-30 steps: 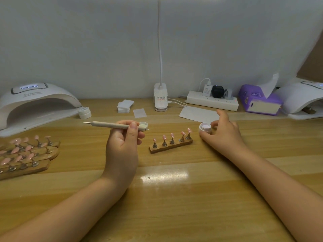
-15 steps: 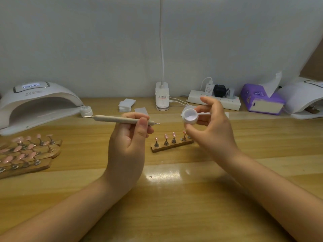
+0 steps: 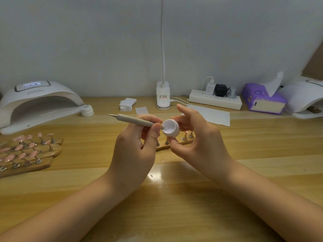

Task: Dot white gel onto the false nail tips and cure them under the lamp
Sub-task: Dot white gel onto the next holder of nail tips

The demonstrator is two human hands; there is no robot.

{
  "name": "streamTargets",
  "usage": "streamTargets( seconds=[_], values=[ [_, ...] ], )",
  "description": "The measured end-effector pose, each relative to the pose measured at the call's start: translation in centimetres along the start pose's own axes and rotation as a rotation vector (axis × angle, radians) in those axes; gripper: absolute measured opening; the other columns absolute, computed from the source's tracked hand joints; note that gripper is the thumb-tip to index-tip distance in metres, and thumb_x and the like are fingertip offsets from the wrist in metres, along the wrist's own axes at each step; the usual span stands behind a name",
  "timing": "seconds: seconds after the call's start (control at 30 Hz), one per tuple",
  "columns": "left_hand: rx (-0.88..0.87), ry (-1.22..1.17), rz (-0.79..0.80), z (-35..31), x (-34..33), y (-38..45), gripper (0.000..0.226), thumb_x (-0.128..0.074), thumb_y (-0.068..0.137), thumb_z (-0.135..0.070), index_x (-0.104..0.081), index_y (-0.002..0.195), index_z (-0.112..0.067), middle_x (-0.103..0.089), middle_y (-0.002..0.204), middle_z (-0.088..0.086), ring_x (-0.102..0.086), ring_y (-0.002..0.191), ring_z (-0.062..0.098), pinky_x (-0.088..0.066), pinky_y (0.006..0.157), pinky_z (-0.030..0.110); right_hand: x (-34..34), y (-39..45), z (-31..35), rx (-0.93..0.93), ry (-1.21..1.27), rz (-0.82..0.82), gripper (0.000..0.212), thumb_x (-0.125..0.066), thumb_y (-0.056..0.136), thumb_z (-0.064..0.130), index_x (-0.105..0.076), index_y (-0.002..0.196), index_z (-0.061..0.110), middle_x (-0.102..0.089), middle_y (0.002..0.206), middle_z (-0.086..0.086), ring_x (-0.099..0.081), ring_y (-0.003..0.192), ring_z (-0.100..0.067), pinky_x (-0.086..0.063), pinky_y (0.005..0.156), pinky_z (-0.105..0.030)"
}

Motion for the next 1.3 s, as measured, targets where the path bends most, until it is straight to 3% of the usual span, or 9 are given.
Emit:
streamTargets(
  seconds=[0.37,0.53,0.8,0.87,0.97,1.07,1.3],
  values=[
    [0.004,0.031,0.003,0.3,0.0,0.0,0.006,-0.054,0.092,-0.018,-0.059,0.096,-0.02,-0.062,0.081,-0.007,-0.06,0.072,0.005,-0.043,0.059,0.009,0.0,-0.1,0.6,0.016,-0.014,0.033,0.076,-0.082,0.072,0.012,-0.044,0.137,0.005,-0.068,0.112,-0.005,-0.064,0.101,-0.013,-0.045,0.092,-0.013],
    [0.011,0.029,-0.003,0.3,-0.1,0.0,0.006,-0.054,0.092,-0.02,-0.06,0.096,-0.019,-0.063,0.079,-0.005,-0.06,0.07,0.01,-0.045,0.058,0.013,0.0,-0.2,0.7,0.022,-0.026,0.045,0.076,-0.082,0.072,0.012,-0.044,0.137,0.005,-0.068,0.111,-0.006,-0.065,0.1,-0.015,-0.048,0.09,-0.018],
    [0.037,-0.049,-0.066,-0.6,0.4,0.6,0.005,-0.053,0.093,-0.024,-0.057,0.092,-0.026,-0.061,0.074,-0.001,-0.06,0.069,0.018,-0.049,0.056,0.024,-0.1,-0.1,0.4,-0.026,-0.007,0.037,0.077,-0.083,0.072,0.015,-0.043,0.138,0.007,-0.068,0.111,-0.002,-0.058,0.097,-0.003,-0.042,0.088,-0.003],
    [0.094,-0.084,-0.076,-0.7,0.5,0.8,0.009,-0.054,0.095,-0.03,-0.059,0.092,-0.025,-0.061,0.075,0.0,-0.057,0.066,0.021,-0.047,0.054,0.026,-0.1,-0.1,0.5,-0.034,0.007,0.033,0.077,-0.083,0.072,0.015,-0.044,0.137,0.007,-0.068,0.11,-0.001,-0.059,0.096,-0.004,-0.044,0.087,-0.004],
    [0.252,-0.17,-0.108,-0.4,0.6,1.2,0.023,-0.054,0.089,-0.041,-0.064,0.09,-0.02,-0.06,0.065,-0.009,-0.056,0.061,0.006,-0.045,0.057,0.018,0.0,-0.1,0.6,-0.043,0.025,0.024,0.076,-0.084,0.071,0.016,-0.045,0.136,0.008,-0.068,0.109,0.0,-0.063,0.094,-0.007,-0.047,0.086,-0.01],
    [0.392,-0.257,-0.128,0.3,0.7,1.5,0.031,-0.056,0.085,-0.046,-0.066,0.087,-0.017,-0.058,0.06,-0.012,-0.053,0.059,0.002,-0.044,0.058,0.014,0.0,-0.1,0.7,-0.05,0.028,0.015,0.076,-0.084,0.071,0.018,-0.045,0.135,0.009,-0.068,0.108,0.002,-0.063,0.092,-0.006,-0.048,0.084,-0.011],
    [0.64,-0.43,-0.16,1.4,0.8,1.6,0.026,-0.066,0.079,-0.046,-0.068,0.074,-0.021,-0.054,0.057,-0.008,-0.049,0.054,0.006,-0.041,0.057,0.026,0.2,-0.1,0.9,-0.055,0.072,-0.014,0.072,-0.085,0.07,0.023,-0.047,0.13,0.01,-0.069,0.104,0.002,-0.065,0.09,-0.005,-0.048,0.081,-0.007]
  ],
)
Point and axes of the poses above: each hand's wrist, its own y-axis towards the middle knuckle, its own x-axis out of the back of the hand, z = x × y, the point moved 1 cm from there along y, towards the middle knuckle
